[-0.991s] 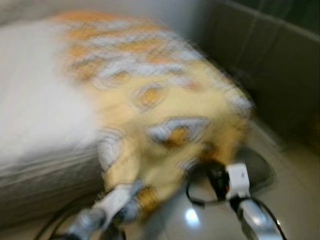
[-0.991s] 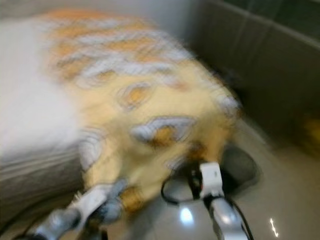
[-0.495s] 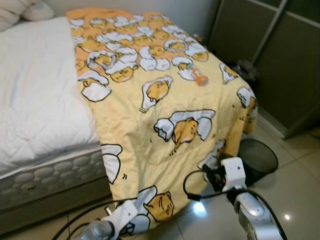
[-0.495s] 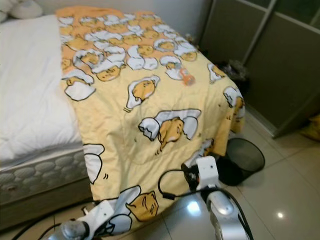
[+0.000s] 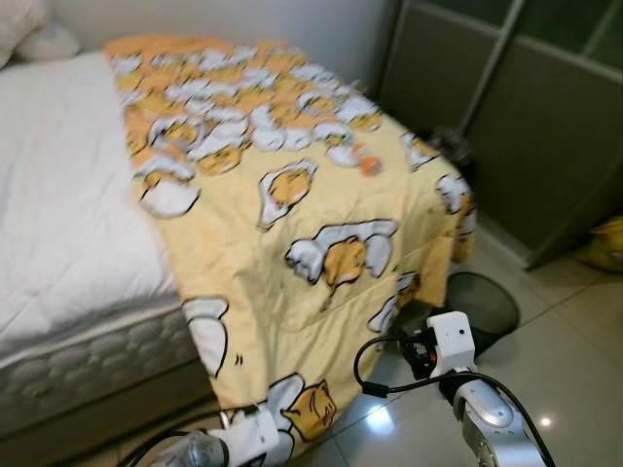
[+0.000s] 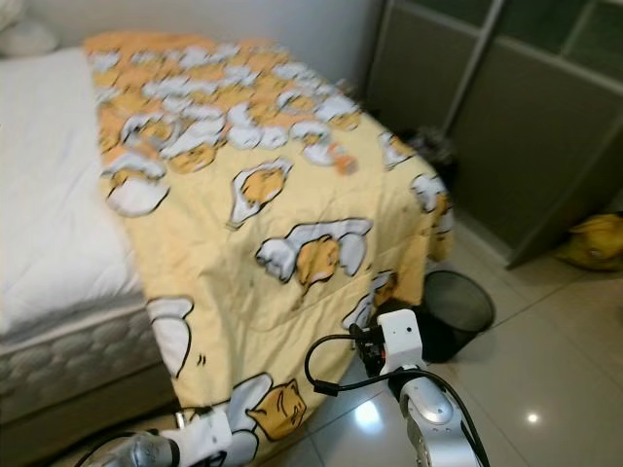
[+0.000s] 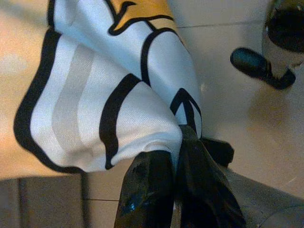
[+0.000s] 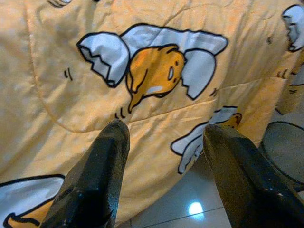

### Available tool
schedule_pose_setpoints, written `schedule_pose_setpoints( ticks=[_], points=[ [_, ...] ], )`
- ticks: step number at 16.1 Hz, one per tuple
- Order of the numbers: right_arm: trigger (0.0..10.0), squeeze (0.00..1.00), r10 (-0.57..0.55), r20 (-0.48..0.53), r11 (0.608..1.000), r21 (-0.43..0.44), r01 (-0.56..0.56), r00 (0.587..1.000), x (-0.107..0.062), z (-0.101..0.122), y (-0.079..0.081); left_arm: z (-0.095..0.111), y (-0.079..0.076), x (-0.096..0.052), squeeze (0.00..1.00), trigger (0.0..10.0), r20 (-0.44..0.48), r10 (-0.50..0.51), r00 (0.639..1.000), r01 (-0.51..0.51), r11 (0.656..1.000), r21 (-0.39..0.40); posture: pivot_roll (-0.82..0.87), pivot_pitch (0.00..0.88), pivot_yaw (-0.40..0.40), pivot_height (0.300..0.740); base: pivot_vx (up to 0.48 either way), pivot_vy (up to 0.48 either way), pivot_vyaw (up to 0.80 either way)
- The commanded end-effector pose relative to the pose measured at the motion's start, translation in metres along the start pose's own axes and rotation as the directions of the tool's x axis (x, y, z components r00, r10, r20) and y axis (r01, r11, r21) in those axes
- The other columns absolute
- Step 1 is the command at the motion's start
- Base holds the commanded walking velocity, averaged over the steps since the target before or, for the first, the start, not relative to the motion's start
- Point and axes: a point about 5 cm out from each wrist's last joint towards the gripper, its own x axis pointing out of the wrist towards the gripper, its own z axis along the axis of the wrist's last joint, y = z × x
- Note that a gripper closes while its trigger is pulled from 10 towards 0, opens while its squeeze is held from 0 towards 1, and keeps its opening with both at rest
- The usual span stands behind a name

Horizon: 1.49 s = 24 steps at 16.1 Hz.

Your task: Clean up the room

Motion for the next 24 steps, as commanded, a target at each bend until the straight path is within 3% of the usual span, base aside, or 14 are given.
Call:
schedule_pose_setpoints(
  ticks=[1,2,5,6,7,9,12,15,16,17,18,20,22,24],
  points=[
    [10.0,0.0,-0.003,-0.007,1.0,-0.011,0.003,1.0,0.0,0.001,-0.004,-0.074,-0.089,-0.007,0.0,10.0,-0.299,-0.284,0.911,0.308,0.951,0.033,-0.06,0.0,-0.084,0.74,0.0,0.0,0.0],
    [10.0,0.0,-0.003,-0.008,1.0,-0.011,0.003,1.0,0.0,0.001,-0.004,-0.077,-0.092,-0.008,0.0,10.0,-0.316,-0.295,0.902,0.335,0.939,0.079,-0.06,0.0,-0.084,0.74,0.0,0.0,0.0],
    [10.0,0.0,-0.001,-0.016,1.0,-0.014,0.001,1.0,-0.001,-0.001,-0.005,-0.056,-0.09,0.001,0.0,10.0,-0.197,-0.257,0.946,0.24,0.965,-0.107,-0.05,0.0,-0.084,0.74,0.0,0.0,0.0],
    [10.0,0.0,0.0,-0.017,1.0,-0.015,-0.001,1.0,-0.001,-0.001,-0.004,-0.053,-0.084,0.002,0.69,10.0,-0.188,-0.216,0.958,0.196,0.973,-0.12,-0.05,0.0,-0.084,0.74,0.0,0.0,0.0],
    [10.0,0.0,0.003,-0.016,1.0,-0.016,-0.003,1.0,0.0,-0.001,-0.004,-0.046,-0.072,0.004,1.0,10.0,-0.153,-0.144,0.978,0.112,0.974,-0.197,-0.05,0.0,-0.082,0.74,0.0,0.0,0.0],
    [10.0,0.0,-0.001,-0.01,1.0,-0.019,0.0,1.0,0.001,0.0,-0.005,-0.032,-0.045,0.005,1.0,10.0,-0.096,-0.02,0.995,-0.006,0.964,-0.265,-0.04,0.0,-0.077,0.74,0.0,0.0,0.0],
    [10.0,0.0,-0.019,0.009,1.0,-0.019,0.019,1.0,0.004,0.004,-0.01,-0.016,0.03,-0.014,1.0,10.0,0.058,0.216,0.975,-0.19,0.936,-0.298,0.0,0.0,-0.072,0.74,0.0,0.0,0.0],
    [10.0,0.0,-0.052,0.096,0.999,0.0,0.052,0.994,0.013,0.026,-0.01,-0.012,0.13,-0.082,1.0,10.0,0.287,0.513,0.809,-0.341,0.808,-0.481,0.05,0.0,-0.072,0.74,0.0,0.0,0.0],
    [10.0,0.0,-0.085,0.185,0.996,0.026,0.082,0.979,0.021,0.051,-0.008,0.005,0.166,-0.111,1.0,10.0,0.341,0.697,0.631,-0.386,0.664,-0.641,0.06,0.0,-0.064,0.74,0.0,0.0,0.0],
    [10.0,0.0,-0.099,0.214,0.995,0.033,0.094,0.972,0.024,0.059,-0.008,0.011,0.174,-0.118,1.0,10.0,0.347,0.746,0.568,-0.379,0.611,-0.695,0.06,0.0,-0.064,0.74,0.0,0.0,0.0],
    [10.0,0.0,-0.158,0.279,0.987,0.073,0.144,0.947,0.03,0.08,-0.013,0.038,0.181,-0.127,0.0,10.0,0.359,0.843,0.401,-0.325,0.497,-0.805,0.08,0.0,-0.059,0.74,0.0,0.0,0.0],
    [10.0,0.0,-0.175,0.332,0.984,0.085,0.155,0.927,0.037,0.098,-0.015,0.072,0.185,-0.133,0.0,10.0,0.359,0.897,0.259,-0.283,0.426,-0.859,0.08,0.0,-0.052,0.74,0.12,-0.206,0.32],
    [10.0,0.0,-0.2,0.364,0.98,0.09,0.179,0.91,0.042,0.108,-0.017,0.102,0.188,-0.138,0.0,10.0,0.381,0.903,0.198,-0.278,0.424,-0.862,0.07,0.0,-0.051,0.74,0.255,-0.405,0.64],
    [10.0,0.0,-0.223,0.361,0.975,0.1,0.2,0.906,0.043,0.109,-0.02,0.119,0.188,-0.138,0.0,10.0,0.403,0.894,0.194,-0.299,0.445,-0.844,0.06,0.0,-0.045,0.74,0.261,-0.401,0.61]
  ],
)
